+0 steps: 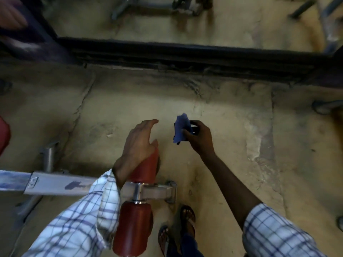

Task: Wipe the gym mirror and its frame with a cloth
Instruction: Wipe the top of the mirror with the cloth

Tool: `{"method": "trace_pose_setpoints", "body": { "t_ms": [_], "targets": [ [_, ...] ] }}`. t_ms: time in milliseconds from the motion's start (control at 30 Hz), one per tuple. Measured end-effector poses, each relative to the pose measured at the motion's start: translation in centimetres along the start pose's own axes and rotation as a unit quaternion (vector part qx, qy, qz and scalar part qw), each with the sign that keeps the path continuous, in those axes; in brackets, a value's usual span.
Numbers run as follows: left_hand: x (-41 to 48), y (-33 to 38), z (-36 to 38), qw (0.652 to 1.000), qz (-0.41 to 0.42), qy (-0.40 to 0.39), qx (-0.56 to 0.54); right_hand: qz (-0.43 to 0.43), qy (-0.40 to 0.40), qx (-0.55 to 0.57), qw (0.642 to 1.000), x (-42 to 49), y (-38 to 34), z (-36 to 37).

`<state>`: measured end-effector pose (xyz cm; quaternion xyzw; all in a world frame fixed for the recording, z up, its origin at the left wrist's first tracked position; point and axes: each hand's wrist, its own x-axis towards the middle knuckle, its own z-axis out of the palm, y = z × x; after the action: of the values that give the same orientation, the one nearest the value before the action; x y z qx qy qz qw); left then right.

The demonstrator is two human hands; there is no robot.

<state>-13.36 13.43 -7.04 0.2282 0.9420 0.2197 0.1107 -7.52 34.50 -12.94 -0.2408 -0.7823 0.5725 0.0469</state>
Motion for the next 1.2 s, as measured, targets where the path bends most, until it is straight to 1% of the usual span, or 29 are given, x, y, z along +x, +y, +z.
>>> {"method": "trace_pose_setpoints", "body": {
  "t_ms": [67,167,333,433,567,633,700,933,1067,1200],
  "targets": [
    [2.1,4.8,-1.8,0.999,0.045,0.011,0.013,0.029,0.026,0.093,0.995,0.0,-2.9,-4.8],
    [5.5,12.5,-4.3,0.993,0.117,0.028,0.018,0.046,0.047,0.227,0.972,-0.3,-7.0,-12.3],
    [10.3,26.5,-7.8,0.973,0.227,0.032,-0.002,0.027,0.077,0.347,0.934,0.4,-11.6,-24.1],
    [13.0,33.5,-8.9,0.96,0.277,0.031,0.015,0.0,0.103,0.34,0.935,1.8,-13.5,-30.3],
    [16.8,40.5,-10.9,0.943,0.331,0.03,0.011,-0.01,0.213,0.282,0.935,4.5,-15.7,-37.4],
    [19.0,44.1,-12.1,0.94,0.338,0.042,0.021,-0.012,0.264,0.268,0.926,6.1,-17.1,-41.5],
    [21.7,47.4,-13.3,0.933,0.353,0.065,0.024,-0.018,0.296,0.264,0.918,7.9,-18.5,-45.5],
    [33.0,58.5,-15.4,0.911,0.396,0.109,0.04,-0.055,0.368,0.233,0.898,16.7,-22.5,-58.3],
    [40.7,65.2,-16.6,0.891,0.432,0.13,0.045,-0.078,0.416,0.225,0.877,22.9,-25.3,-65.2],
    [47.6,71.7,-18.5,0.876,0.459,0.136,0.052,-0.092,0.44,0.231,0.863,28.4,-28.5,-71.6]
  ]
}}
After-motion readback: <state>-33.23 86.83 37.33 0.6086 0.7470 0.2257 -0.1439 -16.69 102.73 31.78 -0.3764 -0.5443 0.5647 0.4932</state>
